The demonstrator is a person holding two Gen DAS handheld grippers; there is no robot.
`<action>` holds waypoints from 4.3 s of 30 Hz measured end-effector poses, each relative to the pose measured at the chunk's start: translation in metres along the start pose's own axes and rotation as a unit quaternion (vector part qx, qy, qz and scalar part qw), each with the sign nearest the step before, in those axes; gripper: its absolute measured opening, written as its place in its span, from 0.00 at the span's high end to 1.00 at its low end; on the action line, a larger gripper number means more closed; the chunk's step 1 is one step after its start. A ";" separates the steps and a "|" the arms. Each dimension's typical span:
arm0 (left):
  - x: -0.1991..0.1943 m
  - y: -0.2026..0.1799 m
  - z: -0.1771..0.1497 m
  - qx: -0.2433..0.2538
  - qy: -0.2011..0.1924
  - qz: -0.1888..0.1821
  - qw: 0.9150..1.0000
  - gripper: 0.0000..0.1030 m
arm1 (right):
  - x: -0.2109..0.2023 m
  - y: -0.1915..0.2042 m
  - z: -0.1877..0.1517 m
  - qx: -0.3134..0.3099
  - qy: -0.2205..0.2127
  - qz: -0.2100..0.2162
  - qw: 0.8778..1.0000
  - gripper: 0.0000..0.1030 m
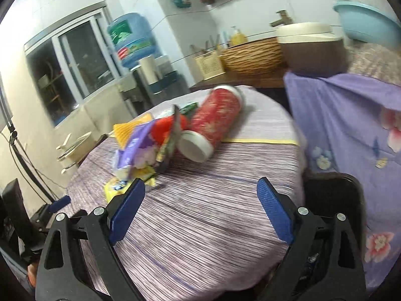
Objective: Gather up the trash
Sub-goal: 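Return to the table and grasp the yellow chip bag with the right tool, then lift the chip bag with the right tool while the left tool grasps the purple wrapper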
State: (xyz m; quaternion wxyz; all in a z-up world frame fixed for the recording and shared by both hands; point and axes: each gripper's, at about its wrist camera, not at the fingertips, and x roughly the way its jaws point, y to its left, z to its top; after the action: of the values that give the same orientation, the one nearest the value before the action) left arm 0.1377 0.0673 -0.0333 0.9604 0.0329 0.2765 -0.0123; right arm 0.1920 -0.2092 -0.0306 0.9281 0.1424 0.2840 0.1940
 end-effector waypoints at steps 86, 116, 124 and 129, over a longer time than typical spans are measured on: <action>0.069 0.011 0.065 -0.047 0.061 -0.003 0.997 0.98 | 0.003 0.023 -0.002 -0.039 -0.004 0.030 0.999 0.97; 0.103 0.012 0.071 0.084 0.081 0.105 0.988 0.84 | 0.000 0.024 -0.011 -0.026 0.007 0.026 0.999 0.97; 0.042 0.033 0.066 0.006 0.021 0.064 0.998 0.86 | 0.000 0.024 -0.014 -0.028 0.003 0.032 0.999 0.97; 0.007 0.029 0.055 -0.025 -0.002 0.014 1.000 0.86 | -0.002 0.027 -0.016 -0.030 0.000 0.037 0.999 0.97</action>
State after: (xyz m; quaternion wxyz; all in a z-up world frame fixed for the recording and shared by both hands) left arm 0.1740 0.0924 0.0116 0.9614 0.0130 0.2747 0.0083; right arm 0.1735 -0.1842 -0.0325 0.9241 0.1252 0.2728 0.2365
